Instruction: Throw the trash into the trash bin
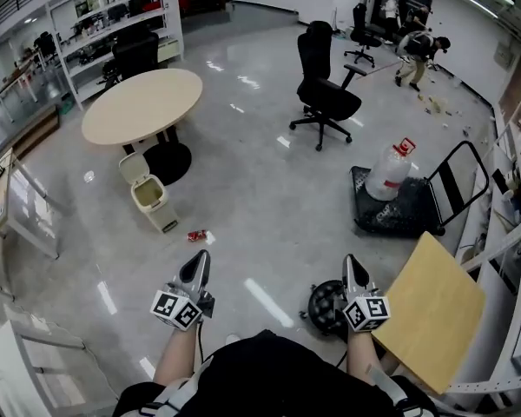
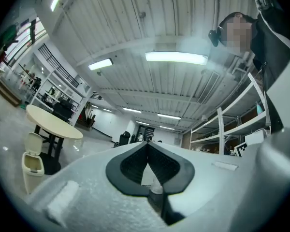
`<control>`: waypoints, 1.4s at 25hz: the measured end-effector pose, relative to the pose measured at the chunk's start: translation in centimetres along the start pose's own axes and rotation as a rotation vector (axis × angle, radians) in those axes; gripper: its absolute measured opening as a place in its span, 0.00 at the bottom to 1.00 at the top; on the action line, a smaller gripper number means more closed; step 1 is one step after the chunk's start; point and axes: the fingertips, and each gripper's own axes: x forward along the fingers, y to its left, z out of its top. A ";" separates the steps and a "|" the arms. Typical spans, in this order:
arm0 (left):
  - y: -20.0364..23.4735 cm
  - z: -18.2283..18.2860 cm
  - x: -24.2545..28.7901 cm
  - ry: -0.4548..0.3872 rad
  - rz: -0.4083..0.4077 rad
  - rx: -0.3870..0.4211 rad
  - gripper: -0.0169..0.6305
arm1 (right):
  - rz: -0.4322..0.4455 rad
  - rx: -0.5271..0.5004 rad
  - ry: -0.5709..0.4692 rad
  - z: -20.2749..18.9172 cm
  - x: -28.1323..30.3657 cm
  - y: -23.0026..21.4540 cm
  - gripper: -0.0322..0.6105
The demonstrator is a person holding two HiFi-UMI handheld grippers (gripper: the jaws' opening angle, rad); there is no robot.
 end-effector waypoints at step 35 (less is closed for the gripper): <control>17.7 6.9 -16.5 -0.085 0.427 0.092 0.03 | 0.445 0.064 0.094 -6.2 21.7 22.9 0.06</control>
